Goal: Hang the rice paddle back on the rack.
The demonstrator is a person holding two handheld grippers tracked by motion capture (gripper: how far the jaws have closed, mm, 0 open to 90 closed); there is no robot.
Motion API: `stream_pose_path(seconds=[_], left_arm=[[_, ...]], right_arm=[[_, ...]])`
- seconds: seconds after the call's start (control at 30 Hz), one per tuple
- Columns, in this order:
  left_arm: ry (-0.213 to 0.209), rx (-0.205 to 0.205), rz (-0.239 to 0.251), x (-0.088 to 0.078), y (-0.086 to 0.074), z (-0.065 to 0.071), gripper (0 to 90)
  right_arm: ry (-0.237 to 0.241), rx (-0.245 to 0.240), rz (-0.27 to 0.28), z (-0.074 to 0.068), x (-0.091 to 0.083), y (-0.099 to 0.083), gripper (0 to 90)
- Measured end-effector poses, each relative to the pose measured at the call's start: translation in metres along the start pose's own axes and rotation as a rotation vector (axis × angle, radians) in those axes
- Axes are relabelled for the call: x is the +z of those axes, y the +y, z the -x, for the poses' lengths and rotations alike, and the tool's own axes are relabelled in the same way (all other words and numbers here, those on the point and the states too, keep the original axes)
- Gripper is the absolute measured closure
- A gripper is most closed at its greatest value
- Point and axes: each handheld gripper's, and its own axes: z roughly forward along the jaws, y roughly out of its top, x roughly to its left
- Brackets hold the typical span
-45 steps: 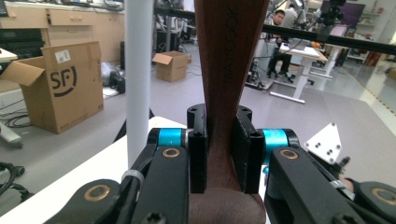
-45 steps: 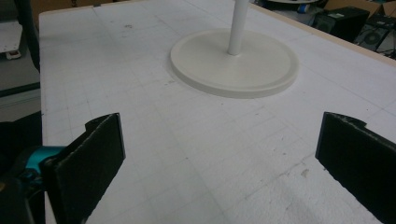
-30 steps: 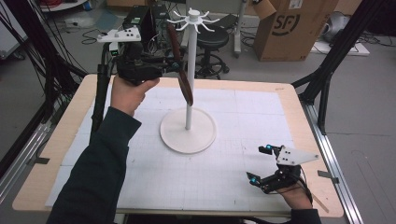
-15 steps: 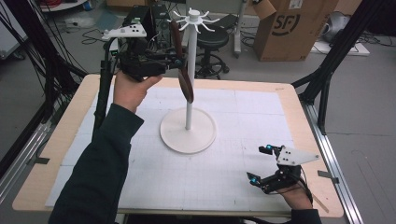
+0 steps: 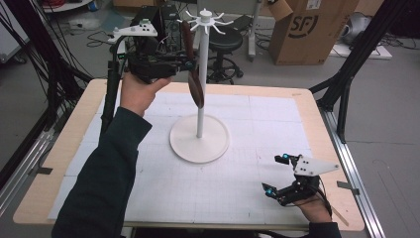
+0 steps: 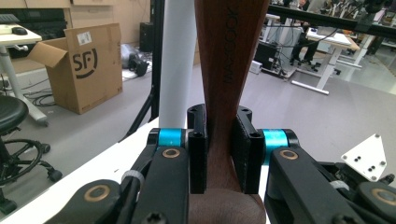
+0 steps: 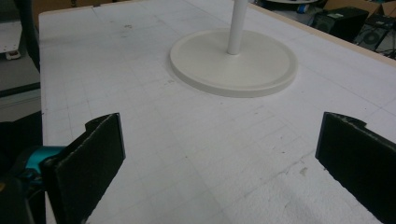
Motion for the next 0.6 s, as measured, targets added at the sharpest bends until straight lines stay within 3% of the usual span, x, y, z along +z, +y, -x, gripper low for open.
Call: stream_pose_path(seconds=[0.6], left_arm=[[-0.025,0.014,-0.038,0.0022,0.0062,-0.0048,77.8]], right_arm=[[-0.002,-0.003,-0.002,0.0002,0.0009,-0.0007,0.5]])
